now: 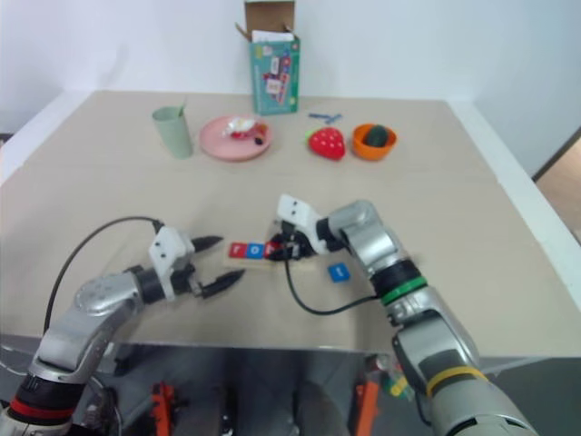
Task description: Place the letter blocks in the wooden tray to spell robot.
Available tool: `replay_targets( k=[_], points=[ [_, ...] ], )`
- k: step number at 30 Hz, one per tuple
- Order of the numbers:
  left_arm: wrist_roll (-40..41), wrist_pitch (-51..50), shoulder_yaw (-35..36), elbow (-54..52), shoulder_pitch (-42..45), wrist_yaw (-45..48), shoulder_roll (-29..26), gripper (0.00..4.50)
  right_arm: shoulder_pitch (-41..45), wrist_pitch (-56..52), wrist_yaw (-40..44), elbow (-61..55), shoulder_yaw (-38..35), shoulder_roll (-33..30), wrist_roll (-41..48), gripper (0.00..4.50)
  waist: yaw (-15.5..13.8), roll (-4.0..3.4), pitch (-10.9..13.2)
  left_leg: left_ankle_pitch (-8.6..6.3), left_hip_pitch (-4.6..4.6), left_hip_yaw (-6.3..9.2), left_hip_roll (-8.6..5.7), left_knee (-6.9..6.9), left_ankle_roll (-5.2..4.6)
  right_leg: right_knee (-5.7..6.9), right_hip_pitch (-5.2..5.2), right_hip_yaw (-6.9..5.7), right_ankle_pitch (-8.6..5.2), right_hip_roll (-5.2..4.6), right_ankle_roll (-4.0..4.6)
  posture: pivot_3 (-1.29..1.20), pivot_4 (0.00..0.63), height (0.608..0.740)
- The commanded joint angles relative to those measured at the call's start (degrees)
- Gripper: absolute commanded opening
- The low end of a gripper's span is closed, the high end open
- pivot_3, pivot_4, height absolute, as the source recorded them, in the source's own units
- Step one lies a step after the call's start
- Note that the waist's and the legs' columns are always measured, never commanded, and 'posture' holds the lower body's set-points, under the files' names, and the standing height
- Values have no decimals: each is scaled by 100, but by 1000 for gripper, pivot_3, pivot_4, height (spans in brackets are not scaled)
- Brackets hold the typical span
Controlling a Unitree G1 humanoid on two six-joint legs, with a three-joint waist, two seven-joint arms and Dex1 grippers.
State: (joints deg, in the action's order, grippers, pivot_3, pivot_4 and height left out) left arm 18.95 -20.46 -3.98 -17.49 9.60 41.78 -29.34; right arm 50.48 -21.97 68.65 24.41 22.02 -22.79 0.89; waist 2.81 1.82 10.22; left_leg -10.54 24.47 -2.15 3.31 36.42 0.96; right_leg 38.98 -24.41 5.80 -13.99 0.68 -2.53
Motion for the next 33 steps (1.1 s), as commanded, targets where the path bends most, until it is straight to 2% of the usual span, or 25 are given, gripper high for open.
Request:
replay_targets(
  k=[1,11,13,19,20,24,27,31,33],
  points=[
    [-3,39,41,-200,1,1,-29,4500,128,26,53,-10,-24,1,-26,1181,0,0,0,0,0,0,0,0,0,0,0,0,0,0,0,0,150,740],
    [-57,66,-39,-144,42,15,-12,4500,146,-129,83,-102,-79,5,39,1181,0,0,0,0,0,-1,1,0,0,0,0,0,1,0,0,0,150,740],
    [-64,70,-51,-141,50,20,-8,4500,153,-145,68,-55,-89,18,40,2218,0,0,0,0,0,-1,1,0,0,0,0,1,0,0,0,0,150,740],
    [-67,63,-51,-153,36,37,-28,4500,137,-133,35,-157,-197,8,102,4324,-1,0,0,0,1,-2,0,0,0,0,-2,1,0,-1,0,0,150,740],
    [-68,64,-48,-153,29,41,-34,4500,145,-148,21,-181,-220,10,116,4468,-1,0,0,0,2,-2,0,1,0,0,-2,1,0,-1,0,0,150,740],
    [-98,83,-61,-182,3,59,-61,4500,195,-359,-56,-443,-420,-44,285,4468,-1,-1,0,0,4,-1,0,-2,0,0,-4,0,-4,-1,0,0,150,740],
    [-93,124,-99,-278,7,135,-81,4500,214,-953,-328,-920,-958,-159,651,4468,-5,-1,1,0,14,1,0,-3,0,0,-15,-1,-4,-1,0,0,150,740],
    [108,-62,-216,-580,25,405,-162,4500,22,-1776,-1277,-1525,-2073,-408,1003,4468,-17,-1,1,0,30,2,-3,-3,1,0,-30,-1,-5,-5,-2,0,150,740],
    [191,-213,-294,-740,46,522,-234,4500,-393,-1963,-2190,-2018,-2688,-475,862,4468,-34,4,-2,0,38,4,-6,-3,1,0,-36,-2,-5,-7,-2,0,150,740]
  ],
)
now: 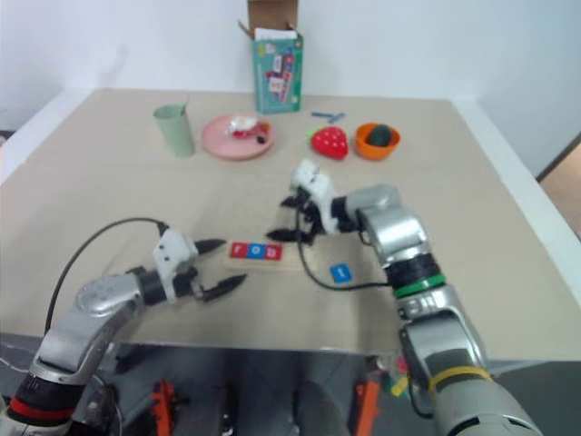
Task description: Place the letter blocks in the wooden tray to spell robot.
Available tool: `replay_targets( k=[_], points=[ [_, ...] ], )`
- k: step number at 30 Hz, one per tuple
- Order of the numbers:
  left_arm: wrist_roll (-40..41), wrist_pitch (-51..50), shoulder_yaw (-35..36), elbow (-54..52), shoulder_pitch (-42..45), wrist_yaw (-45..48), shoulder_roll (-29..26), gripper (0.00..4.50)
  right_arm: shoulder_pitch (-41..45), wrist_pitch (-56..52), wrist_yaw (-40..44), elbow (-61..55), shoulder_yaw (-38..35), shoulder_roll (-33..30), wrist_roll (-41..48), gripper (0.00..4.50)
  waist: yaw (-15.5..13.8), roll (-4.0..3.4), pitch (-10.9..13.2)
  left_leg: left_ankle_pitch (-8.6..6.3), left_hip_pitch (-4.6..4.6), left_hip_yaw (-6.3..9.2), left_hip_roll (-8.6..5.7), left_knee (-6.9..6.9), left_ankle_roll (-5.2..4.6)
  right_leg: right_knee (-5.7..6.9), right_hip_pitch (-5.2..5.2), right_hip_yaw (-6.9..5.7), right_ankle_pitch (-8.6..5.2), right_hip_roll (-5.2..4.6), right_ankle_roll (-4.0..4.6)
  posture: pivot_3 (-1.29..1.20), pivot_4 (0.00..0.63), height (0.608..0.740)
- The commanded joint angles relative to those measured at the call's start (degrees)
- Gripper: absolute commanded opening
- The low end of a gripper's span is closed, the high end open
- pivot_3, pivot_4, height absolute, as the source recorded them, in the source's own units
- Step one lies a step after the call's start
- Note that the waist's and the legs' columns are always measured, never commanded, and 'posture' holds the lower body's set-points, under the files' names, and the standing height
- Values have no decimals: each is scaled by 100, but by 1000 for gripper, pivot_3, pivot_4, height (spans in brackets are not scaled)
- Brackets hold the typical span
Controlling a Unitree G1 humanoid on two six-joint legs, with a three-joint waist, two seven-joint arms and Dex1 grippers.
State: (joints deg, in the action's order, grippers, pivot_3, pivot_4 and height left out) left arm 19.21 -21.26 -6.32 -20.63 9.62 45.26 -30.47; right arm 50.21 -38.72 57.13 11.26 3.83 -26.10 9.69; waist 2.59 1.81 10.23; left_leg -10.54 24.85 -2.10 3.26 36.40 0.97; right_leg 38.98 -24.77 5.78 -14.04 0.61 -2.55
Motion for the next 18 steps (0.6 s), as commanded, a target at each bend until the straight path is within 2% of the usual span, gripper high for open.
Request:
replay_targets(
  k=[1,4,9,13,18],
  points=[
    [172,-171,-84,-474,50,195,-142,4500,-570,-320,-1408,-939,-1051,-150,-102,4468,-16,8,-6,0,12,3,-2,0,0,0,-9,-2,0,-1,-1,0,150,740],
    [181,-257,-117,-530,120,190,-142,4500,-1479,-614,-2617,-2038,-1515,76,-443,4468,-13,10,-7,-3,25,7,-5,-1,5,-1,-19,-4,-4,-2,2,0,150,740],
    [115,-241,-204,-416,237,204,-136,4500,-2598,-912,-3577,-3148,-1757,515,-528,4468,66,4,-5,-6,25,-1,-2,-8,11,9,-40,17,-5,10,0,0,150,740],
    [92,-226,-241,-344,294,207,-129,4500,-2965,-954,-3924,-3285,-1820,697,-471,4468,79,5,-5,5,19,1,2,-4,16,10,-35,14,7,13,-3,0,150,740],
    [-58,-158,-352,-232,359,269,-171,4500,-3303,-803,-4150,-2874,-1921,854,-397,4468,78,6,-6,15,19,-2,-7,10,10,6,-25,20,3,5,13,0,150,740]
  ],
)
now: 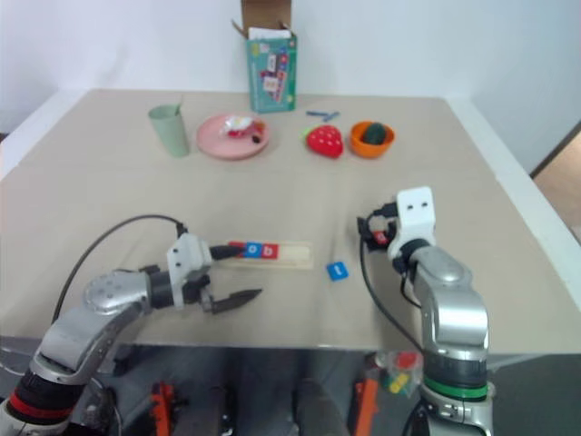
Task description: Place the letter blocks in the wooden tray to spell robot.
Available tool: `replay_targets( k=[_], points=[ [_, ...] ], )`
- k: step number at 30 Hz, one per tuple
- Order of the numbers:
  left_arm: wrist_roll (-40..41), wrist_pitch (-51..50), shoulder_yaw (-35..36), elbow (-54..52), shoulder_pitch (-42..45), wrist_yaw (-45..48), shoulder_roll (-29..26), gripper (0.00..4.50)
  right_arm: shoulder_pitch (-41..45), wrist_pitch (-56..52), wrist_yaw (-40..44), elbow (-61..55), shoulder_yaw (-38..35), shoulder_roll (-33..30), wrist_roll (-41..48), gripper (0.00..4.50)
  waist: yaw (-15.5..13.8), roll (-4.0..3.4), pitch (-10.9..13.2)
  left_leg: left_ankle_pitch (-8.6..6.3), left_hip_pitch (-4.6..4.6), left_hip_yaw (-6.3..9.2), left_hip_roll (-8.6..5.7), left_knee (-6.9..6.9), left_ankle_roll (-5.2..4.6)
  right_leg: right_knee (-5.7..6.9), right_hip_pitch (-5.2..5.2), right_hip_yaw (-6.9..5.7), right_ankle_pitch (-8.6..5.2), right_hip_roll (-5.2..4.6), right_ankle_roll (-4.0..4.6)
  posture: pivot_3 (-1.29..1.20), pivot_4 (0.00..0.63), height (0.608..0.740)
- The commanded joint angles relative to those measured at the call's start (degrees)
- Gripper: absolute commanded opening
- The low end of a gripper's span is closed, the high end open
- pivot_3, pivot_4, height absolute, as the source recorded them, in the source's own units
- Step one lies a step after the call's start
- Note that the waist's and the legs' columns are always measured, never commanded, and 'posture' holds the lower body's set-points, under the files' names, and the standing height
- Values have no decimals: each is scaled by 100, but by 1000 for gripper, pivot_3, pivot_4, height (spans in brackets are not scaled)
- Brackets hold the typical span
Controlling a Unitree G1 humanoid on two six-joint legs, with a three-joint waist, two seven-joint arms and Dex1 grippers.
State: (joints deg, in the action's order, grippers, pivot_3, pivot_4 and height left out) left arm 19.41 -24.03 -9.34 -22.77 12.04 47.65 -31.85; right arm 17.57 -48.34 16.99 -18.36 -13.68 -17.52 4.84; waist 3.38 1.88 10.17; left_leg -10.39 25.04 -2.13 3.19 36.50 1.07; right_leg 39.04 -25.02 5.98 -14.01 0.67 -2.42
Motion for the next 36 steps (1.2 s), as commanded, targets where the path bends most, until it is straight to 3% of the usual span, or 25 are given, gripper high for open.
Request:
replay_targets(
  k=[1,8,12,18,24,31,36],
  points=[
    [-89,123,-51,-5,126,37,-22,4500,-39,200,-160,154,-197,22,128,4468,0,0,0,1,0,-4,-4,0,-1,0,-1,7,1,-2,0,0,150,740],
    [-115,138,-107,71,194,53,22,4500,133,392,-333,758,-313,133,400,4468,8,0,0,5,-1,-8,-7,0,-6,0,-2,16,9,-2,-9,0,150,740],
    [-131,163,-119,109,204,58,20,4500,190,393,-374,814,-305,190,560,3387,10,0,0,5,-2,-7,-6,-2,-6,0,-1,14,23,-2,-34,0,150,740],
    [-146,149,-144,98,205,37,61,4500,105,327,-495,720,-199,217,641,1229,11,0,0,5,-1,-6,-6,-4,-6,0,-2,13,22,-1,-36,0,150,740],
    [-155,103,-155,81,217,37,91,4500,55,-56,-845,-56,108,407,631,1216,12,0,0,5,-1,-5,-6,-4,-6,0,-4,14,23,0,-34,0,150,740],
    [-193,84,-172,29,141,54,27,4500,268,-989,-1692,-948,684,1396,584,1216,24,-1,-1,5,1,0,1,-7,-6,0,-8,8,23,3,-32,0,150,740],
    [-212,70,-216,22,151,40,41,4500,244,-1029,-1684,-792,833,1335,539,1216,26,0,-1,5,7,-5,-7,-5,-5,-7,-5,9,19,-9,-32,0,150,740]
  ],
)
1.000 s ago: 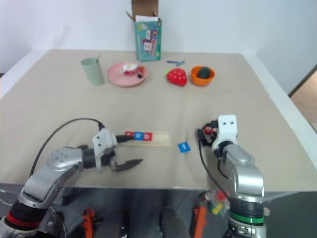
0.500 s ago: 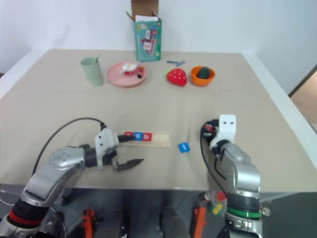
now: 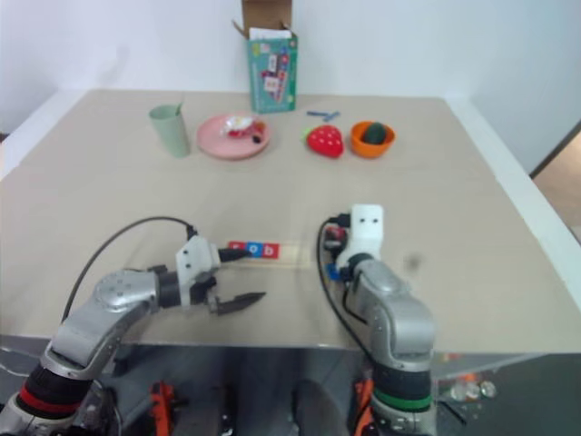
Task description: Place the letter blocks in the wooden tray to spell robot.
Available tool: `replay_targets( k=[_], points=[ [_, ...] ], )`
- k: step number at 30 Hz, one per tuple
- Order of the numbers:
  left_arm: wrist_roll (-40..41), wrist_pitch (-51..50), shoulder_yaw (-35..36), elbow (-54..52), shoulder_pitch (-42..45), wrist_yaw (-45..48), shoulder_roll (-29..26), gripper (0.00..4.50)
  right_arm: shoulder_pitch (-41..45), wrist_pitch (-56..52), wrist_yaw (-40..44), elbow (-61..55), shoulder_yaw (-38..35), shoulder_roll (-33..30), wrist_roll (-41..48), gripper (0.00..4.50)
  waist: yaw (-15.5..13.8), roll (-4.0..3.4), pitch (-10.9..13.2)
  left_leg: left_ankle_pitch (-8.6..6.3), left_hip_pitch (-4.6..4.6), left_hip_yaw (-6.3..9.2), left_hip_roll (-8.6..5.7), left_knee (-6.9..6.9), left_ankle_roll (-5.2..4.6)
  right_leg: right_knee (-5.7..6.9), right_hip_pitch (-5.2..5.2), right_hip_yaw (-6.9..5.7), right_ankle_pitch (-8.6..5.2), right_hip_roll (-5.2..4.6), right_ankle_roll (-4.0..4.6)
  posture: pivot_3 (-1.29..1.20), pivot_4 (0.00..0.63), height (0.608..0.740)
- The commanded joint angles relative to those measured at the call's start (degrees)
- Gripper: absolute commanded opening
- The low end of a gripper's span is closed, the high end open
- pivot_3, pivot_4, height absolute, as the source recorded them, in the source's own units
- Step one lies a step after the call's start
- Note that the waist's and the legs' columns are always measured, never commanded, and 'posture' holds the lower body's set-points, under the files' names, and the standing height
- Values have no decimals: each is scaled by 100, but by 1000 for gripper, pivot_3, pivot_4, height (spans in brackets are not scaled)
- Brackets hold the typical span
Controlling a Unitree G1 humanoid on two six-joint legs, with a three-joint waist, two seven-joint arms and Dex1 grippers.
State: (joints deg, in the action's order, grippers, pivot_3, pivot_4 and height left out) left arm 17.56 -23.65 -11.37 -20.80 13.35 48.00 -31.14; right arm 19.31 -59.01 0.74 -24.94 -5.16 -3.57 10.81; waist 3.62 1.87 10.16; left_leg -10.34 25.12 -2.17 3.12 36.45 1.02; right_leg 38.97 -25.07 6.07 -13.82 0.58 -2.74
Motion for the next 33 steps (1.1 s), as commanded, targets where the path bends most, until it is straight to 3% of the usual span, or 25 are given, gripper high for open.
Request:
replay_targets(
  k=[1,10,12,18,21,23,28,30,33],
  points=[
    [-33,32,-16,-172,20,7,-32,4500,76,54,-71,-79,-26,-69,-71,1216,4,0,0,0,0,-2,0,0,0,-1,0,3,1,0,-1,0,150,740],
    [-28,21,6,-192,61,22,-44,4500,115,69,-118,134,-77,122,49,1216,58,0,0,0,-2,5,7,-3,0,1,-2,-7,4,8,0,0,150,740],
    [-23,11,8,-198,63,21,-44,4500,124,139,-131,148,-75,138,15,2284,61,0,0,0,-1,7,7,-3,0,1,-2,-8,3,8,0,0,150,740],
    [-30,22,17,-219,-2,34,-83,4500,454,-3,-104,-36,-402,-32,110,4289,62,0,0,0,-1,5,6,-3,0,1,-1,-7,4,6,-1,0,150,740],
    [-49,54,-4,-193,-5,27,-76,4500,778,-277,163,-108,-628,-456,273,4454,61,0,0,0,-1,5,5,-1,0,1,0,-7,4,6,0,0,150,740],
    [-67,98,-28,-132,36,34,-52,4500,1070,-311,783,135,-676,-1018,565,4454,61,0,0,0,-1,4,3,-1,0,0,0,-6,4,5,-1,0,150,740],
    [-105,204,-121,14,151,78,63,4500,1380,1579,4175,1666,601,-3128,662,4454,62,1,0,0,-6,1,0,-3,-2,-6,7,-5,-1,3,0,0,150,740],
    [-135,248,-176,58,191,104,106,4500,1611,2647,5330,2584,1060,-3527,476,4454,67,3,2,-3,-13,1,1,-5,-6,-12,13,-7,-4,6,4,0,150,740],
    [-153,291,-199,104,220,118,130,4500,2090,3623,6326,3818,1364,-3622,328,4454,90,2,3,-3,-15,2,1,-9,-7,-11,11,-4,0,10,0,0,150,740]
  ],
)
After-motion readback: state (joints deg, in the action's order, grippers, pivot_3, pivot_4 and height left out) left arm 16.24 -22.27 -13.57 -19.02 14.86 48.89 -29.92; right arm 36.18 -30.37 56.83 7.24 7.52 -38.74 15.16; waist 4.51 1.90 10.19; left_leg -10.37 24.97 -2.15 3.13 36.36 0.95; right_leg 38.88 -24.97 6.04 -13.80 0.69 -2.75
